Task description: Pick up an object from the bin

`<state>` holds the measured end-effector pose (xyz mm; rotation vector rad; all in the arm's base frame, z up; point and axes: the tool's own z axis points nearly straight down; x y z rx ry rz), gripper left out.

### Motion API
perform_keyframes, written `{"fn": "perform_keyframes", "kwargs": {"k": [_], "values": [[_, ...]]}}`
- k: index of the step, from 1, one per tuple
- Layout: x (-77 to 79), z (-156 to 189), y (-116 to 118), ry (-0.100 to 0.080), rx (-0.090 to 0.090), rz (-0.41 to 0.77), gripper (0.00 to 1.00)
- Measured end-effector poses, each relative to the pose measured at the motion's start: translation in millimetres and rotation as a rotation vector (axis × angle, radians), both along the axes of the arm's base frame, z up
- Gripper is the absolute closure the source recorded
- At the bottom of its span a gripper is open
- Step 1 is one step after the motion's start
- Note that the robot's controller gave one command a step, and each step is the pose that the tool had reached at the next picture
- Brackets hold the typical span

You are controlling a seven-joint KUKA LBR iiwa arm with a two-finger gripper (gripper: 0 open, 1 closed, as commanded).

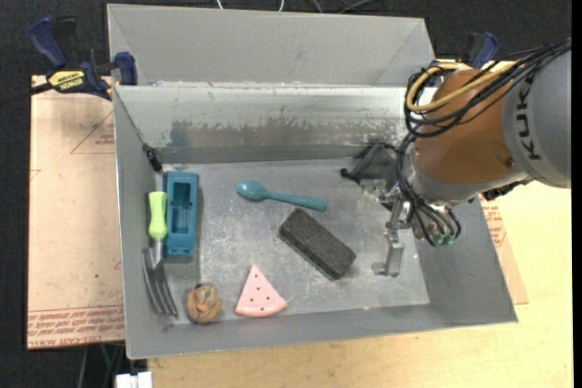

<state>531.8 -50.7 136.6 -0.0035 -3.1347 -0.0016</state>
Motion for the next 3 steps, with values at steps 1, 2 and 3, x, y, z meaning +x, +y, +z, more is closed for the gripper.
{"fn": "perform_keyframes", "kwargs": {"k": [1, 2, 3], "values": [[1.8, 4, 0, -0.007, -0.001, 0.001, 0.0], [27.4, -27, 32, -0.012, -0.001, -0.073, 0.0], [29.8, -38, 59, -0.01, -0.002, -0.229, 0.0]]}}
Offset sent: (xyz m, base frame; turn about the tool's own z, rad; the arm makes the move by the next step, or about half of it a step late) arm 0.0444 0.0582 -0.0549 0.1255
